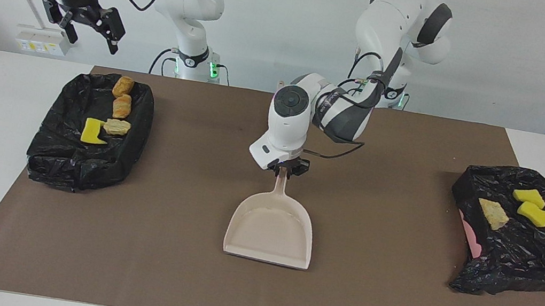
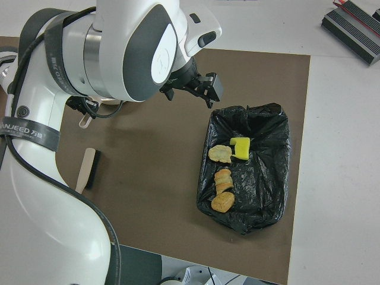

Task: Sweep and dump trash in bin

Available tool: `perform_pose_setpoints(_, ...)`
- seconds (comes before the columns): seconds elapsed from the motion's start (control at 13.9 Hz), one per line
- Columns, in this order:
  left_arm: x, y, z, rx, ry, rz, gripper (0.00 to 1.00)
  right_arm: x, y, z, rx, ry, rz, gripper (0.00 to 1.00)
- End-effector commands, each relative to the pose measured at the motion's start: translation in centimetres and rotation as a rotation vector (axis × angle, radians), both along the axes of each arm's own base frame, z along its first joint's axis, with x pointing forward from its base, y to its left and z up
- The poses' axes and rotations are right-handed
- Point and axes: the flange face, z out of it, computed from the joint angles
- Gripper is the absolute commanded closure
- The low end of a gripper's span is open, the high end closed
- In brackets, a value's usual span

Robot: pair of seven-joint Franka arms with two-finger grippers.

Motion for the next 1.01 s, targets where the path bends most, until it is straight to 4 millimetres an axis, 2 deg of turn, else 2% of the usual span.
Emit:
perform_pose_setpoints(0.0,1.1,-0.9,-0.1,-0.061,-0.025,0.044,1.00,-0.5,0.1,0.3,0.029,0.005,0.020,0.00)
perform_pose_setpoints(0.07,1.1,-0.9,-0.2,-0.060,-0.021,0.045,1.00,-0.5,-0.8,0.1,0.037,0.006,0.006,0.00)
perform_pose_setpoints(0.22,0.9,-0.8,-0.2,-0.055,-0.018,0.042,0.99,-0.5,-0.8,0.1,0.034,0.007,0.007,0.00)
perform_pose_setpoints(0.29,0.7,-0.7,-0.5,-0.044,-0.011,0.042,0.76,-0.5,-1.0,0.0,0.032,0.008,0.005,0.00)
perform_pose_setpoints(0.36,0.6,-0.5,-0.7,-0.035,-0.008,0.041,0.62,-0.6,-0.9,0.1,0.029,0.008,0.011,0.00)
perform_pose_setpoints(0.57,0.6,-0.1,-0.5,-0.025,-0.002,0.045,0.03,-0.5,-1.0,0.2,0.027,0.007,0.005,0.00)
perform_pose_setpoints(0.65,0.5,0.3,0.5,-0.024,-0.014,0.043,0.00,-0.5,-0.3,0.2,0.026,0.009,0.012,0.00)
perform_pose_setpoints(0.79,-0.7,3.1,3.8,-0.021,-0.025,0.048,0.00,-0.5,0.1,0.2,0.026,0.009,0.017,0.00)
perform_pose_setpoints(0.93,-1.5,8.5,7.0,-0.005,-0.029,0.073,0.00,-0.3,0.4,0.3,0.023,0.003,0.026,0.00)
